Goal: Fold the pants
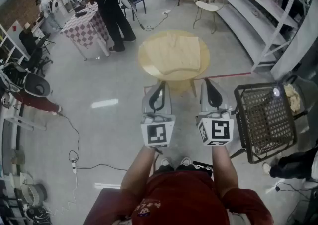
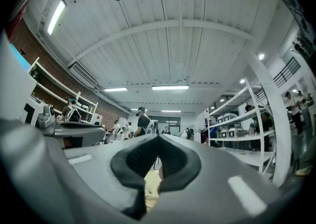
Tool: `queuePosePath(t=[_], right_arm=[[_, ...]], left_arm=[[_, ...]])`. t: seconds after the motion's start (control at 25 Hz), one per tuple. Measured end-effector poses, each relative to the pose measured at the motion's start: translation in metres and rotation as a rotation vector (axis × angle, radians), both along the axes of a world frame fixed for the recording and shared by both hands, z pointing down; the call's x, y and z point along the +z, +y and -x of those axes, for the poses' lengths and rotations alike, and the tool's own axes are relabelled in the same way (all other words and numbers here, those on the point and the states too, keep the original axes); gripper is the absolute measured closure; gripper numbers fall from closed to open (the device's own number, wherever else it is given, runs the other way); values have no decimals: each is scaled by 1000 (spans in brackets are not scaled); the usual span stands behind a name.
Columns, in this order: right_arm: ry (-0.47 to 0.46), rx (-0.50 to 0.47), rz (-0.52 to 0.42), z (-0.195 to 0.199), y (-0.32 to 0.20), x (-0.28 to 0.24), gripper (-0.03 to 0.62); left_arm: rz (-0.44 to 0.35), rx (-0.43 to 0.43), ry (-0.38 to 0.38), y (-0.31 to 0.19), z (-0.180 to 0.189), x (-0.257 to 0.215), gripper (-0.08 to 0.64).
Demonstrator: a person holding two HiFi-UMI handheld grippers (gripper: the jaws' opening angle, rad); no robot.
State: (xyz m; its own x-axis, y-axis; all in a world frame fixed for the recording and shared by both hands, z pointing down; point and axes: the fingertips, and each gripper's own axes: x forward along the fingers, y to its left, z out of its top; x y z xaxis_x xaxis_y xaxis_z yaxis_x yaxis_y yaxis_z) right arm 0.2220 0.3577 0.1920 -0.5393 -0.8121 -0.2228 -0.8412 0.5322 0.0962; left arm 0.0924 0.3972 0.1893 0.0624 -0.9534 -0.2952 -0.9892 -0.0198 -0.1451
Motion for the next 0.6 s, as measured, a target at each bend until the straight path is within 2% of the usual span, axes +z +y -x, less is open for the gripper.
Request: queuePosePath(t=[0.6], right_arm=[[-8, -26, 14, -29, -27, 10, 594]], left_arm=[[2, -33, -9, -25, -31, 4, 554]])
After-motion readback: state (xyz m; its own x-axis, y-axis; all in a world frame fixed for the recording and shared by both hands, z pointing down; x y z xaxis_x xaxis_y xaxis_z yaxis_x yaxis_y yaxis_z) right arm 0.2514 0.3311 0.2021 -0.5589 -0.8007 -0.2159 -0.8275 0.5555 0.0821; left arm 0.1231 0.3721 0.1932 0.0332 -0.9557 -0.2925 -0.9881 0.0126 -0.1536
